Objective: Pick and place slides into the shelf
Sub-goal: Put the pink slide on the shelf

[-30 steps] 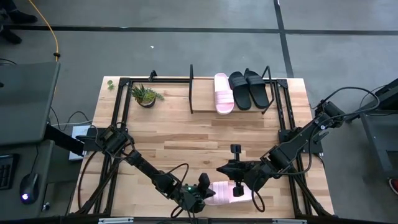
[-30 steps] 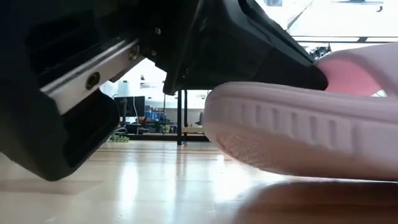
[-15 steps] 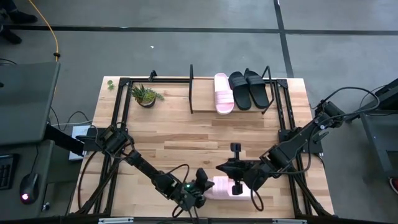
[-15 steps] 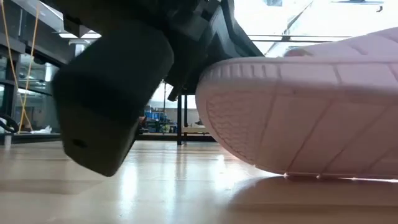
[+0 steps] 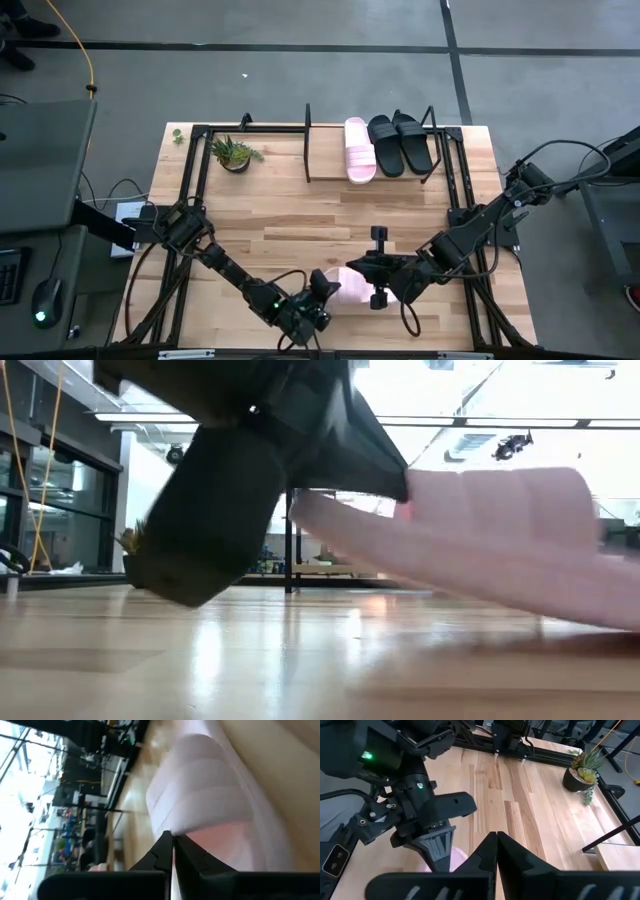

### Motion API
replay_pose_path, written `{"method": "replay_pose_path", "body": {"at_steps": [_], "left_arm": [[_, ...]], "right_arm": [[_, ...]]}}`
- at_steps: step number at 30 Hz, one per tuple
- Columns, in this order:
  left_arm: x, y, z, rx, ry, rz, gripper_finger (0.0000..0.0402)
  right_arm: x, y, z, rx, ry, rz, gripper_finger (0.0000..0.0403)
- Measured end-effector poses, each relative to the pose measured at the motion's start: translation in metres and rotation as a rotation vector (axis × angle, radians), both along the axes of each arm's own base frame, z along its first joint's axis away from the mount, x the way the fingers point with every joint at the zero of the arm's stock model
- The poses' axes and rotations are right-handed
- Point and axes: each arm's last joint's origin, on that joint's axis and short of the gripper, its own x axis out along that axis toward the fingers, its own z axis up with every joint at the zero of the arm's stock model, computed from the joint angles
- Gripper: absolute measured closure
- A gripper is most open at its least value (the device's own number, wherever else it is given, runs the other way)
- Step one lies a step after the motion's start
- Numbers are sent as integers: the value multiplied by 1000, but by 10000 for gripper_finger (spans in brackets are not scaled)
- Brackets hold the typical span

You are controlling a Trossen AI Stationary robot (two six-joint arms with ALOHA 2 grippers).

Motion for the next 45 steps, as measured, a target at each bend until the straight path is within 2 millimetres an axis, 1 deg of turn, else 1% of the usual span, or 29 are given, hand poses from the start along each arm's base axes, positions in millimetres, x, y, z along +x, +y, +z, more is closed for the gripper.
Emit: {"method": "replay_pose_path", "body": {"at_steps": [4,8,11,14,18,25,29,33,38,41,45], "left_arm": [[2,-3,7,21,-25,32,401],[1,-3,9,46,-21,73,401],[0,-1,9,71,-21,115,401],[-2,2,8,110,-25,157,401],[-5,4,8,167,-22,198,401],[-6,5,8,210,-44,244,401],[-7,6,9,255,-48,268,401],[-8,7,11,336,-57,318,401],[-9,8,13,417,-57,364,401],[-9,8,14,448,-52,380,401],[-10,6,16,448,-52,375,401]], "right_arm": [[0,0,0,2,0,-2,402],[0,0,0,4,2,-4,402],[-1,-1,-1,-4,7,-9,402],[-2,-2,-2,-9,7,-54,402],[-5,-5,-6,-17,44,-87,402],[-10,-10,-11,-27,90,-151,402],[-10,-9,-12,-19,97,-141,402],[-9,-8,-12,3,109,-119,402],[-4,-1,-6,113,72,-23,402],[-1,3,-1,111,37,44,402],[0,3,0,95,28,60,402]]}}
